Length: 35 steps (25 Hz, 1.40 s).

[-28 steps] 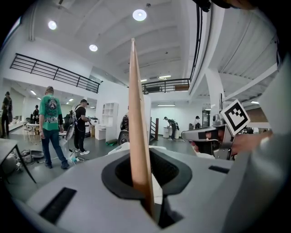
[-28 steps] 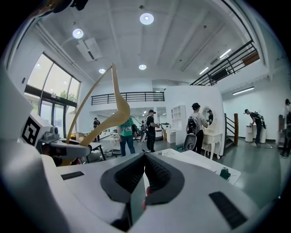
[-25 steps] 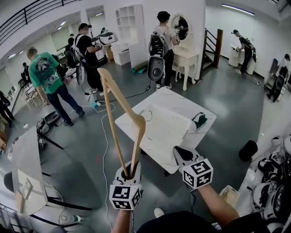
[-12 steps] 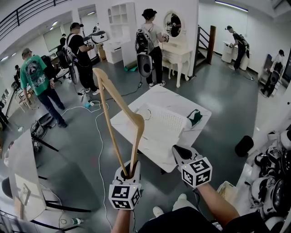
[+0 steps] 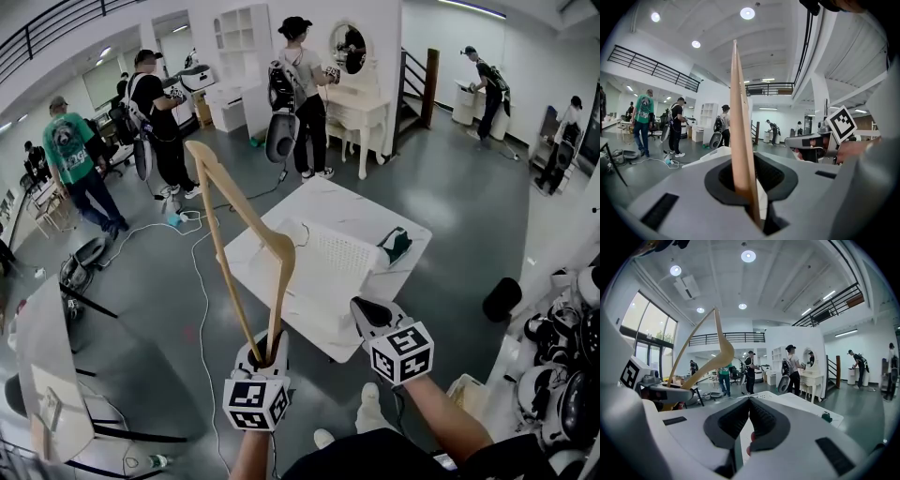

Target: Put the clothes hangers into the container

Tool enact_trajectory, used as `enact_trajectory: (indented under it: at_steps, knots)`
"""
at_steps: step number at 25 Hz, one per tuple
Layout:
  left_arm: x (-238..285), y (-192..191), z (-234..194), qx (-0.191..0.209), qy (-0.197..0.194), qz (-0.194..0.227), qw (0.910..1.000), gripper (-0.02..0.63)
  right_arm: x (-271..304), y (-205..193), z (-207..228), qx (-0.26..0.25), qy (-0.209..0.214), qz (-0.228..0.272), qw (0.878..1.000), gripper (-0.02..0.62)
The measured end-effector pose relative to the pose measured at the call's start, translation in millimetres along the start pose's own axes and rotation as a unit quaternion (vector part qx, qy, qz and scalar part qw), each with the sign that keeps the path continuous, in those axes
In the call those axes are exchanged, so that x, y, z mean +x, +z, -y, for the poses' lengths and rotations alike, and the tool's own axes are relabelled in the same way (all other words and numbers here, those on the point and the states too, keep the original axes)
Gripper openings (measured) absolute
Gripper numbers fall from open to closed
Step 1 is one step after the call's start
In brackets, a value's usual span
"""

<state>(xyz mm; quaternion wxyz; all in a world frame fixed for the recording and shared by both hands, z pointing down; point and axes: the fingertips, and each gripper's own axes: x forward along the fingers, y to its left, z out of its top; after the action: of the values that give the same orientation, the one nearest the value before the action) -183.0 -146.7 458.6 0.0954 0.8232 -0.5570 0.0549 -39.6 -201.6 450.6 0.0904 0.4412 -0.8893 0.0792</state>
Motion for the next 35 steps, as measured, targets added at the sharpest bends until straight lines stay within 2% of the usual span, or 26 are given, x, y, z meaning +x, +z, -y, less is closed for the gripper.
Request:
enact_trajectory:
  at_steps: [14, 35]
  knots:
    - [64, 11, 0, 0.004, 0.012, -0.008, 0.9999, 0.054, 42, 12, 54, 0.007, 0.017, 0.002, 1.0, 0.018]
    - [114, 15, -12, 0.0, 0.062, -0.02, 0.9979, 0.054, 93, 20, 93, 0.007, 0.067, -0.003, 0.998, 0.018]
